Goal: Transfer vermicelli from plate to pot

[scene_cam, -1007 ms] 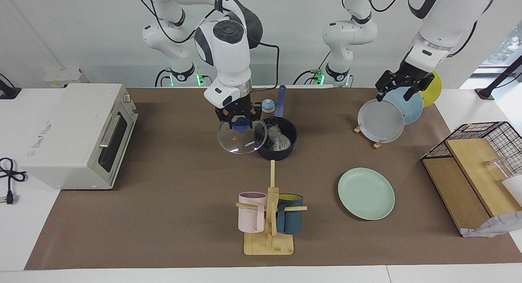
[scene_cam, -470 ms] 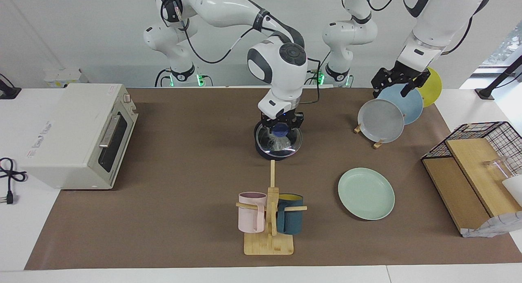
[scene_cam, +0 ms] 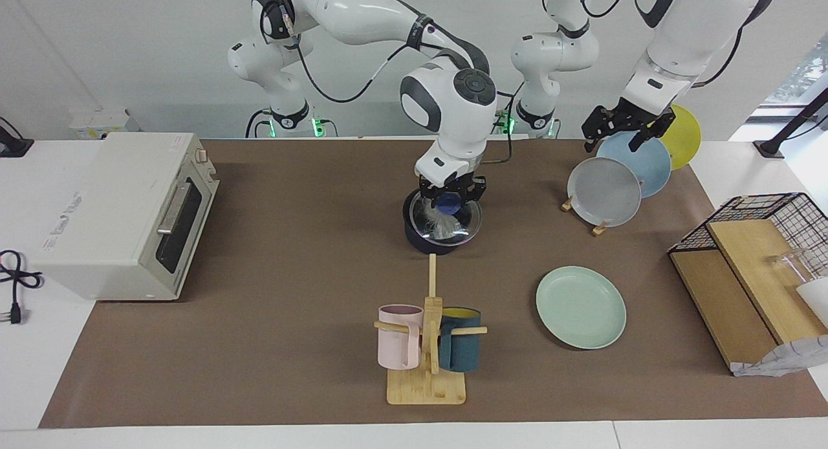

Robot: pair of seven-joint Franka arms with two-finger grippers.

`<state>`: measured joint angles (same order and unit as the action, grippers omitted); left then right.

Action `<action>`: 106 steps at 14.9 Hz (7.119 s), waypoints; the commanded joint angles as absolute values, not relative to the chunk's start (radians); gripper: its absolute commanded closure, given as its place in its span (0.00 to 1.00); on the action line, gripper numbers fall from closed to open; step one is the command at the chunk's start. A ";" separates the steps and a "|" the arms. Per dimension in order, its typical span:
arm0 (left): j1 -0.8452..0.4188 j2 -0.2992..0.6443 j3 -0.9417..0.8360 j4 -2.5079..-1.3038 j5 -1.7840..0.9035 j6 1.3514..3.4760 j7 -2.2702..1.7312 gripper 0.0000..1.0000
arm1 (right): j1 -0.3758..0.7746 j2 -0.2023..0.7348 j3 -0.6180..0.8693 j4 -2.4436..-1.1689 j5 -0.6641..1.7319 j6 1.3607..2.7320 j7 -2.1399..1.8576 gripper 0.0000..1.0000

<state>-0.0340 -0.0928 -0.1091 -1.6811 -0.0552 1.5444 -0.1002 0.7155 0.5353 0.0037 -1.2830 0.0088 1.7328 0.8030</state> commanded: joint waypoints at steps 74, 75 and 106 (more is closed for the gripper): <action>-0.043 -0.037 -0.091 -1.585 0.020 1.489 -0.103 0.00 | 0.741 0.301 0.020 -1.795 -0.164 2.112 0.925 0.00; -0.043 -0.035 -0.091 -1.585 0.020 1.488 -0.103 0.00 | 0.742 0.302 0.020 -1.799 -0.181 2.112 0.923 0.00; -0.043 -0.037 -0.091 -1.585 0.020 1.488 -0.101 0.00 | 0.548 0.166 0.020 -1.743 -0.084 1.956 0.761 0.00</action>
